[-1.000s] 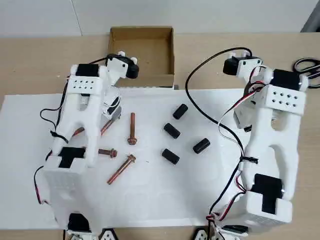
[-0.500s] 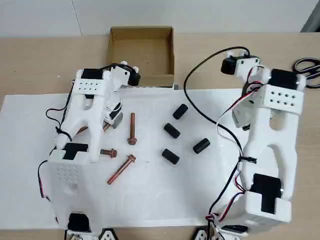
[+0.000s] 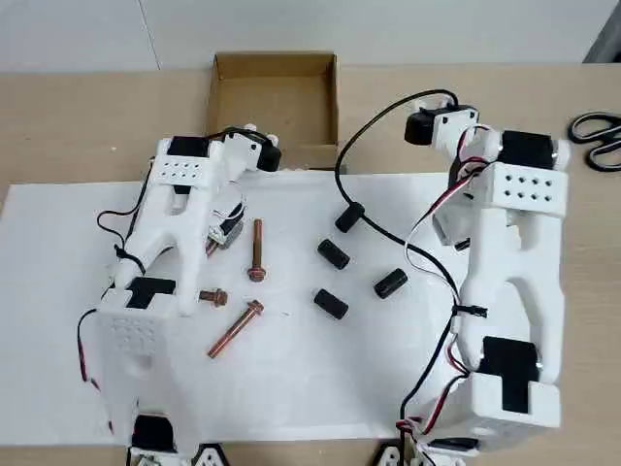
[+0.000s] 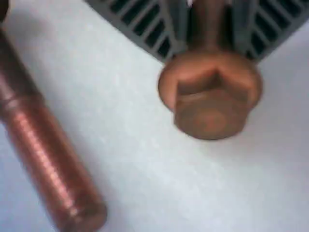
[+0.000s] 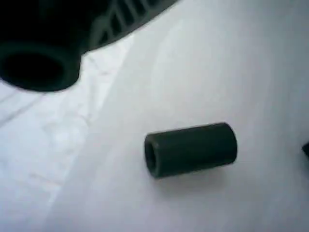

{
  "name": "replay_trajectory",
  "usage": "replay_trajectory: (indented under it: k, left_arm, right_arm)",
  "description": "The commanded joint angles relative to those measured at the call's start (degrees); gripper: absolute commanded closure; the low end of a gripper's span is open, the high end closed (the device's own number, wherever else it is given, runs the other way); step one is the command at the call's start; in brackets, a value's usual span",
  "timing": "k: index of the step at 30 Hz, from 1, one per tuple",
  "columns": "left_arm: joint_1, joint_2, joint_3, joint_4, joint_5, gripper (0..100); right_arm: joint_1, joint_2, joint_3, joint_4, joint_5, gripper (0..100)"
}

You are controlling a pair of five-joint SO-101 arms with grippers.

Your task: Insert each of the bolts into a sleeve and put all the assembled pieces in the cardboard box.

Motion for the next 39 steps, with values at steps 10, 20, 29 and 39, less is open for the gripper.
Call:
replay_trajectory:
  k: [10,20,29,39]
  left_arm:
    - [0.88,-0.44,-25.01,10.64,4.31,100]
    - [1.85,-15.12,-22.20,10.55,7.30,100]
    - [2.55,-34.64,-6.73,10.20,17.41,100]
    - [3.16,-56.09,7.52,3.87,29.80,100]
  right_arm:
    - [-0.22,-4.44,-0.62,2.59,-0.44,99.5]
    - [-0.40,-22.29,1.49,2.77,-0.35,99.5]
    - [-0.57,-41.89,17.23,2.15,-0.44,99.5]
    - [-0.75,-67.30,40.62,-11.47,-13.27,99.6]
